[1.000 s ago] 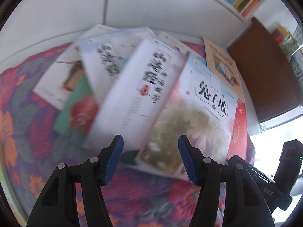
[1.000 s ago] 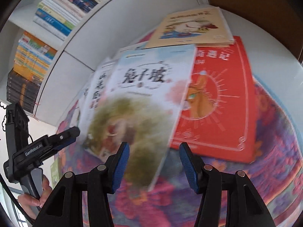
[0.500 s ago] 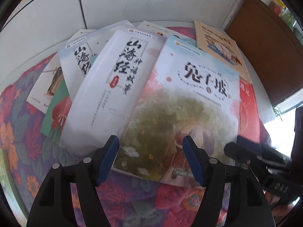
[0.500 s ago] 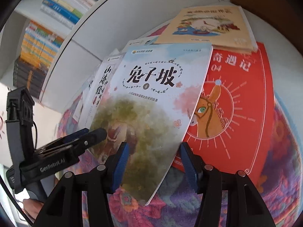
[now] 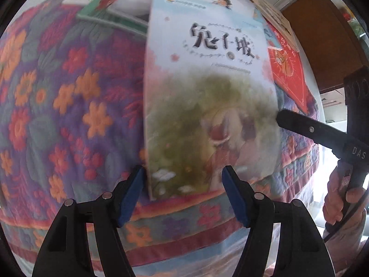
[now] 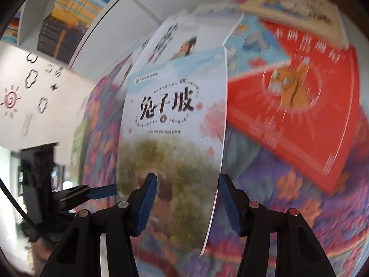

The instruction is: Organize books

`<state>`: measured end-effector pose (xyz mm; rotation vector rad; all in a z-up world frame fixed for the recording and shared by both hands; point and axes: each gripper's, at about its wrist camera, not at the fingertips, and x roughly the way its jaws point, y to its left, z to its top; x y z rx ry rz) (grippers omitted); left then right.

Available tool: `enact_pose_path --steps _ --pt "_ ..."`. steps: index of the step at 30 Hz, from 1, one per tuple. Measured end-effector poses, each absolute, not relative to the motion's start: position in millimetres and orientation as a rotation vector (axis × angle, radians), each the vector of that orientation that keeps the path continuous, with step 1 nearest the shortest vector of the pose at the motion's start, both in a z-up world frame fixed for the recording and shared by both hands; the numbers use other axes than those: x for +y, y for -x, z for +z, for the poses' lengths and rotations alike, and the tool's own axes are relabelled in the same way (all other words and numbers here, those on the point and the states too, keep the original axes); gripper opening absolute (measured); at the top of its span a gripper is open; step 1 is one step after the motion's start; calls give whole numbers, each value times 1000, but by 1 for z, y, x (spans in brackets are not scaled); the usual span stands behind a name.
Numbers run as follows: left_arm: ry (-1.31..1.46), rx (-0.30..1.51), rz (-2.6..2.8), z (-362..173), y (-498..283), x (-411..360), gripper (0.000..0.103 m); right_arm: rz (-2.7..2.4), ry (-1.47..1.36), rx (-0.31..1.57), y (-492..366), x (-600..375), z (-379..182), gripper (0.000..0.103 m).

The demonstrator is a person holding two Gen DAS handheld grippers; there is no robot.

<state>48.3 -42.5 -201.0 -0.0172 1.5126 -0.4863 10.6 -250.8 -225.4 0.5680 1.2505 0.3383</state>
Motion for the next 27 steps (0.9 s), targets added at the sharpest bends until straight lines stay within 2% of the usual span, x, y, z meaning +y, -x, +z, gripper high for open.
enact_pose_path --steps 7,16,27 --pt "53 1481 -503 -200 -86 -44 63 339 -691 1274 -10 -274 -243 52" --pt "25 1460 -567 -201 -106 -55 61 370 -684 1222 -15 -269 -245 52" --pt "44 1431 -534 -202 -107 -57 61 288 -433 1165 -32 -234 -233 52"
